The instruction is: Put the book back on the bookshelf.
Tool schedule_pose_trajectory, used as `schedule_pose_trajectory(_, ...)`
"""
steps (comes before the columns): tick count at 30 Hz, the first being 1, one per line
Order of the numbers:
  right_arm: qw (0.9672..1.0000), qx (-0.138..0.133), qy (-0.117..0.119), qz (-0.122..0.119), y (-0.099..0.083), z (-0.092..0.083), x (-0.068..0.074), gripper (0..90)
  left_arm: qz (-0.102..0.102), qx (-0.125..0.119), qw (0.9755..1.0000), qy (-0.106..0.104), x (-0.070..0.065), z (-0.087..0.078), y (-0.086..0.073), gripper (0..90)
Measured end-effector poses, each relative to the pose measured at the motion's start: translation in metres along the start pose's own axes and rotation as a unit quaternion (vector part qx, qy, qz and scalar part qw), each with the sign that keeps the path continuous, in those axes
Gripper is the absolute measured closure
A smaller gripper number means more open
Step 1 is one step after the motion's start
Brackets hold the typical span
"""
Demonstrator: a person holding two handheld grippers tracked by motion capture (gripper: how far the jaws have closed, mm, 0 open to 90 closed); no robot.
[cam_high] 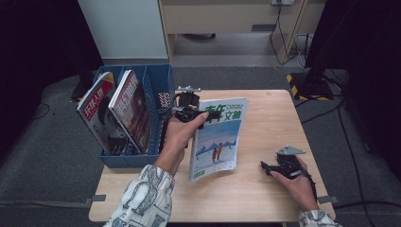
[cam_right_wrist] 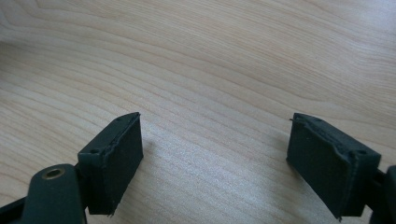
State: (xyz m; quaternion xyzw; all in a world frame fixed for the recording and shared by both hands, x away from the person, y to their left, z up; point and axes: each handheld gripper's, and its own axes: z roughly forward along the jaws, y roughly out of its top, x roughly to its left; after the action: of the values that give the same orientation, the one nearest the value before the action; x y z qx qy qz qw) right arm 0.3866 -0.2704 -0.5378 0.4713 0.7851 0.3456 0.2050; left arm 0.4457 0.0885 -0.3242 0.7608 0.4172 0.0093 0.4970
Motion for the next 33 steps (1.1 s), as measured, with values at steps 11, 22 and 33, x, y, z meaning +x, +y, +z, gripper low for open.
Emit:
schedule_pose_trajectory(11,1.0000,0.001,0.001,0.002,0.000,0.000,0.000,18.3,-0.006,-0.012,0.9998,0.013,0.005,-0.017,0.004,73.1)
schedule_pose_trajectory(22,1.0000,0.001,0.000,0.002,0.000,0.000,0.000,18.0,-0.007,-0.023,0.9994,0.025,0.009,-0.039,0.008,73.2)
schedule_pose_trajectory(33,1.0000,0.001,-0.001,0.003,0.000,0.000,0.000,17.7,-0.010,-0.038,0.9983,0.042,0.015,-0.063,0.012,73.1)
